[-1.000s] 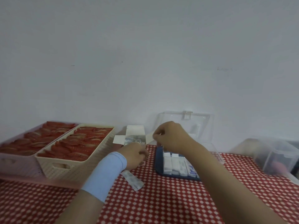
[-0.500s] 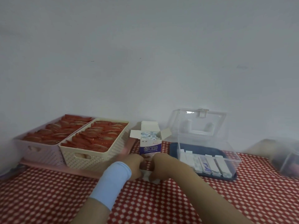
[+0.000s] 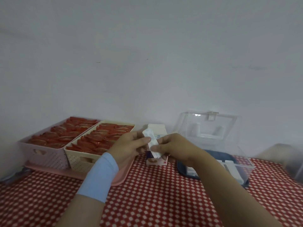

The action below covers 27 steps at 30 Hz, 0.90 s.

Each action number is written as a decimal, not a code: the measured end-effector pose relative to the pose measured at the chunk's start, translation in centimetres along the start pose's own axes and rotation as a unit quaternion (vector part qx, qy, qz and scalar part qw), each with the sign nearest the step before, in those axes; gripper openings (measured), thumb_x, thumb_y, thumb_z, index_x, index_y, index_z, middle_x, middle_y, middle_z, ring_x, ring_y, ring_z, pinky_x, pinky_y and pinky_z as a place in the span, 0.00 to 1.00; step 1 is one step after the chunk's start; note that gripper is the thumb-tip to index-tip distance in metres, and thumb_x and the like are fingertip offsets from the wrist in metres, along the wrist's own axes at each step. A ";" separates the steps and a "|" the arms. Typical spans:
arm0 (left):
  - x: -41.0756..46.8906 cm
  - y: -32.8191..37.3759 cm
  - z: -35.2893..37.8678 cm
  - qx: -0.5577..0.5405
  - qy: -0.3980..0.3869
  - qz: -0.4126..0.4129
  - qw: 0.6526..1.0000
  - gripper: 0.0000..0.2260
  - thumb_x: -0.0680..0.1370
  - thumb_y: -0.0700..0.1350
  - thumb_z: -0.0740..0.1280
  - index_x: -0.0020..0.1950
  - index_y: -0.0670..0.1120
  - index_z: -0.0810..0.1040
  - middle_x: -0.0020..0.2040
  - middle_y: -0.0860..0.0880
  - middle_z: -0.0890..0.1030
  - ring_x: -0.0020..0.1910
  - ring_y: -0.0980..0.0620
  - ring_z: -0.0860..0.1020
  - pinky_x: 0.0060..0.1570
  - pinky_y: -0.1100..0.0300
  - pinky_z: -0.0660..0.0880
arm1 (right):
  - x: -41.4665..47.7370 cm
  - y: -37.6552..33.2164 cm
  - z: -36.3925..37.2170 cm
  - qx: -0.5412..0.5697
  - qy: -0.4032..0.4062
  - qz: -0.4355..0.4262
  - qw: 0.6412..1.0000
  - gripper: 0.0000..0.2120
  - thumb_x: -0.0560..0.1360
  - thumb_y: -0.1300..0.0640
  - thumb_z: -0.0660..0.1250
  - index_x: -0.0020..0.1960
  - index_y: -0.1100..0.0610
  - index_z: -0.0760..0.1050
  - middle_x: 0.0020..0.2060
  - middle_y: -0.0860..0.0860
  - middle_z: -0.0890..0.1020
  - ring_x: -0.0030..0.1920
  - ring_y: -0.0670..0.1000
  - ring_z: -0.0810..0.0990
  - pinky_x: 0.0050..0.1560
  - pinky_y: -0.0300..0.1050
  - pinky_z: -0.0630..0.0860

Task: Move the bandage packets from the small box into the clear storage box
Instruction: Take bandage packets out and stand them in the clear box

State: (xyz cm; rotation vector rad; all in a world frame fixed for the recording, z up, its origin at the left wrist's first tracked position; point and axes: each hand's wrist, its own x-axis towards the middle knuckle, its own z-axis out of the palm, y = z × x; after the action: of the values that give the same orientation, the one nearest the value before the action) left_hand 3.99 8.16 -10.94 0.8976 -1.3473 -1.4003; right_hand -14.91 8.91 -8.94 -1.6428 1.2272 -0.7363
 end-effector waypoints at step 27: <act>6.2 0.0 -2.9 0.018 0.186 0.065 0.980 0.10 0.76 0.43 0.73 0.50 0.37 0.81 0.42 0.42 0.83 0.42 0.45 0.84 0.40 0.55 0.82 | 8.7 -0.3 -0.5 -0.463 0.157 -0.046 0.871 0.08 0.78 0.55 0.67 0.50 0.45 0.84 0.47 0.45 0.85 0.46 0.49 0.82 0.46 0.45 0.80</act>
State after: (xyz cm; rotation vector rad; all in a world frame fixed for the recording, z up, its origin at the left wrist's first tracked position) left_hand 5.05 1.40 -10.65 1.0193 -1.1244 -1.0486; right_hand -12.44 0.58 -9.01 -2.4239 1.9328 -0.4898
